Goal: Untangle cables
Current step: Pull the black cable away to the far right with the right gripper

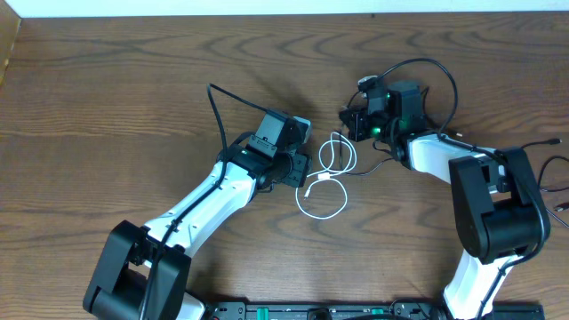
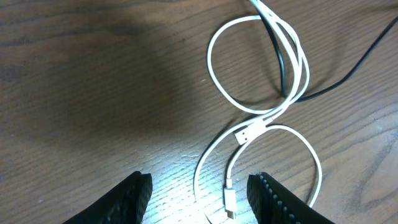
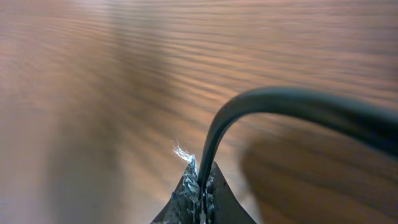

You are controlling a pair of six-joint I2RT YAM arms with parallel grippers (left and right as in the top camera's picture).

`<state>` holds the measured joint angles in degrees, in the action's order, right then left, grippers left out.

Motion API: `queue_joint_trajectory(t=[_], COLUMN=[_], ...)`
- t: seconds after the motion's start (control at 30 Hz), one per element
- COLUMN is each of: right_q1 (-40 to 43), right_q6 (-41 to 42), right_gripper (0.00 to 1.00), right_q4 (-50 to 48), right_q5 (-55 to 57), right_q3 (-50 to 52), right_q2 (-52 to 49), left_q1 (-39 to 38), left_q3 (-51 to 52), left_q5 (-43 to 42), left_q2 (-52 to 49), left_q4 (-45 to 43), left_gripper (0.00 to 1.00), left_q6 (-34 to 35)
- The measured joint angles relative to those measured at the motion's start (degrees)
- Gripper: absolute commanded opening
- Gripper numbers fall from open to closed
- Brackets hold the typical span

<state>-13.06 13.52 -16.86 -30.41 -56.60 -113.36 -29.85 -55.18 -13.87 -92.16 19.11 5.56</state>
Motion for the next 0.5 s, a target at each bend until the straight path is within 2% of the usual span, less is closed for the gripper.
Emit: queue_joint_trajectory(t=[0.17,0.5], right_q1=[0.57,0.98], right_q6=[4.33,9.44], right_gripper=[0.01,0.01], right_q4=[-3.08,-13.25], right_q5=[-8.31,-12.55], right_q3=[0.09,0.04], right_q2=[5.92,32.35], left_q1=[0.0,0.0], left_q3=[0.0,0.0], left_q5=[0.0,0.0], left_q2=[0.0,0.0], left_q4=[0.0,0.0], left_gripper=[0.54,0.54], left_q6=[0.0,0.0])
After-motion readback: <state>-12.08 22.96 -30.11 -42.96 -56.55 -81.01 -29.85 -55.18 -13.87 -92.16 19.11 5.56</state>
